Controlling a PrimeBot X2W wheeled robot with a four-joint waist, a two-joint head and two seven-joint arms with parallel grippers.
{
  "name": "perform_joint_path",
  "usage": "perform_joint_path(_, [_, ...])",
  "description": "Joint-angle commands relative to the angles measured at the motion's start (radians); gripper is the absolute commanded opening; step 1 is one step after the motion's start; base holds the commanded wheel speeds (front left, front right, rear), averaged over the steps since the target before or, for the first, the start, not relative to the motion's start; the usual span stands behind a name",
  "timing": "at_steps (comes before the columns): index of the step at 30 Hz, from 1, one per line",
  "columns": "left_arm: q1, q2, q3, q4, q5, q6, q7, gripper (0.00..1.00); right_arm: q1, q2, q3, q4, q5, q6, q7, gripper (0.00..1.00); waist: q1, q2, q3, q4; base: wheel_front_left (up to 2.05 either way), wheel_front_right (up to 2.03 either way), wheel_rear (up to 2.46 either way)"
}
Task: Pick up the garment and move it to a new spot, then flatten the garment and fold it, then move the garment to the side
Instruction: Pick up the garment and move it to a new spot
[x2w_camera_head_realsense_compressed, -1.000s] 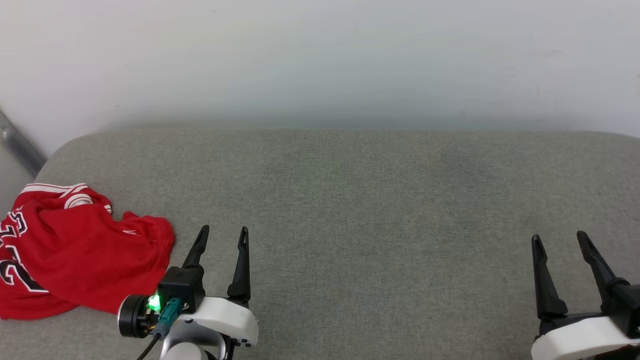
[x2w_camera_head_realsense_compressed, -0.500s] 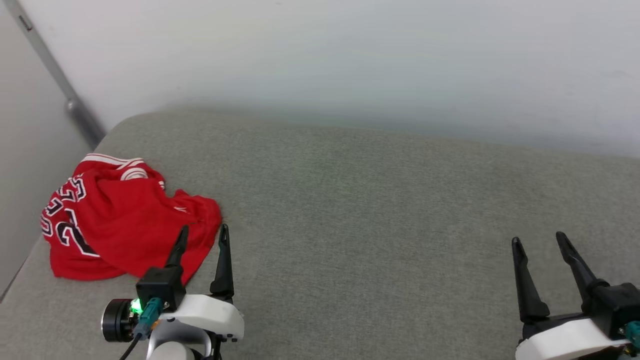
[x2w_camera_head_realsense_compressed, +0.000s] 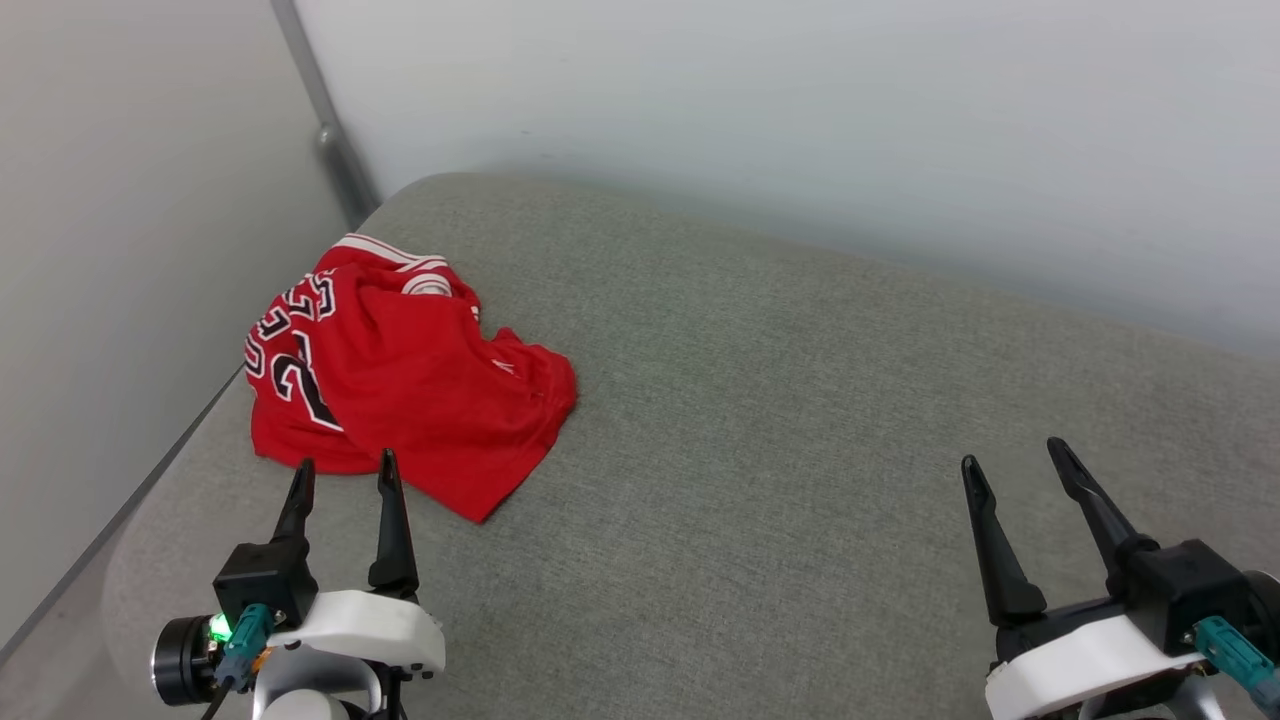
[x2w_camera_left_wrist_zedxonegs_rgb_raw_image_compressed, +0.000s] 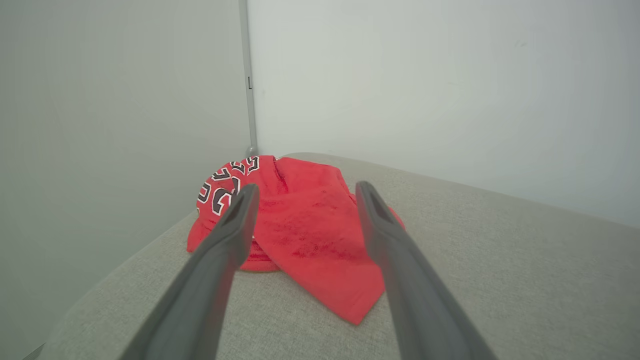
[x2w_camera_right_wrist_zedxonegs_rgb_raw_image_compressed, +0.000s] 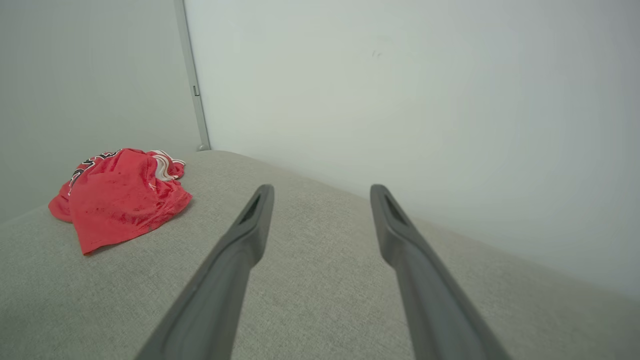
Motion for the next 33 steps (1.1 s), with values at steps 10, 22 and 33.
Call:
perform_joint_path(10, [0.001,-0.002,0.017,-0.013,-0.011,0.008,-0.002,1.0,-0.047,-0.018,0.014,0.011,-0.003,0.0,-0.007,1.0,0.0,0.0,0.035,0.048,0.0,0.0,0.0])
perform_joint_path(22, [-0.225,0.05,0.044,0.057,0.018,-0.014,0.001,1.0,-0.093,-0.053,0.032,-0.016,-0.009,0.0,0.015,1.0,0.0,0.0,0.118,-0.026,0.0,0.0,0.0])
perform_joint_path(33, [-0.61,0.308,0.091,0.196,-0.03,-0.112,0.323,1.0,-0.177,-0.082,0.03,-0.039,0.017,0.0,0.008,1.0,0.0,0.0,0.312,-0.193,0.0,0.0,0.0])
